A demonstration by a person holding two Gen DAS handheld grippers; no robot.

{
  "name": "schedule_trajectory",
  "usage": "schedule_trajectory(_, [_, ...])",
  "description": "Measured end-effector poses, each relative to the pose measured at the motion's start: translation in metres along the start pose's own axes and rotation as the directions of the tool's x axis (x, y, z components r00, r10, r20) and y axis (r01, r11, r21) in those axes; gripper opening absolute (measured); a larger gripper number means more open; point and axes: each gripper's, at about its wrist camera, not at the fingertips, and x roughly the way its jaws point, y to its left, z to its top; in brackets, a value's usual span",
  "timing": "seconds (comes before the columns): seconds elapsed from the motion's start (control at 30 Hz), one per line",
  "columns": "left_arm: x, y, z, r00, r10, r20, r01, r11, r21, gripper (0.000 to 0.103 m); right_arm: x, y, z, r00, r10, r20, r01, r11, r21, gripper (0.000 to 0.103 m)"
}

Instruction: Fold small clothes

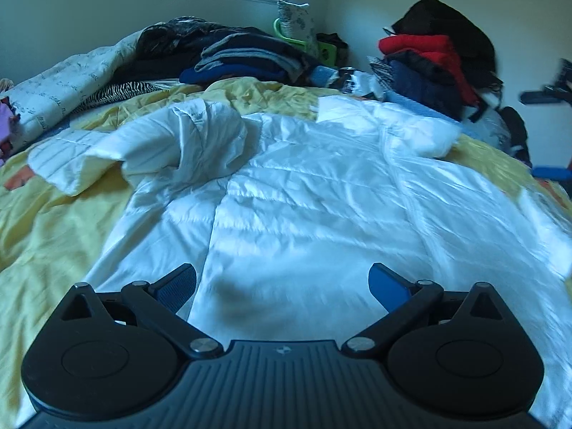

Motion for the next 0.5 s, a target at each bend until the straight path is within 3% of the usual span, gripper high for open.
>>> schedule_trajectory(0.13, [0.029, 0.001, -0.012, 1.0, 0.005, -0.001, -0.005, 1.0, 0.016, 0.103, 0.079, -0.032, 0.072, 0.997, -0.082, 0.002, 0.082, 0.996, 0.045, 0.102])
schedule_trajectory(0.23, [0.03, -0.002, -0.018, 1.0, -0.001, 0.02, 0.0, 0.999, 0.036, 0.103, 0.14, -0.048, 0.117, 0.984, -0.18, -0.012, 0.18, 0.984, -0.015, 0.084])
schedule_trajectory(0.3, [0.031, 0.002, -0.018, 0.999, -0.025, 0.022, 0.025, 1.0, 0.016, 0.103, 0.178, -0.056, 0.137, 0.973, -0.229, -0.042, 0.226, 0.972, -0.064, 0.083])
schedule_trajectory(0.4, [0.029, 0.01, -0.018, 0.997, -0.068, 0.041, 0.07, 0.997, -0.026, 0.103, 0.223, -0.061, 0.154, 0.976, -0.196, -0.098, 0.185, 0.976, -0.112, 0.08])
schedule_trajectory(0.5, [0.03, 0.015, -0.017, 0.994, -0.094, 0.056, 0.097, 0.994, -0.059, 0.103, 0.255, -0.063, 0.158, 0.975, -0.137, -0.172, 0.117, 0.986, -0.121, 0.058])
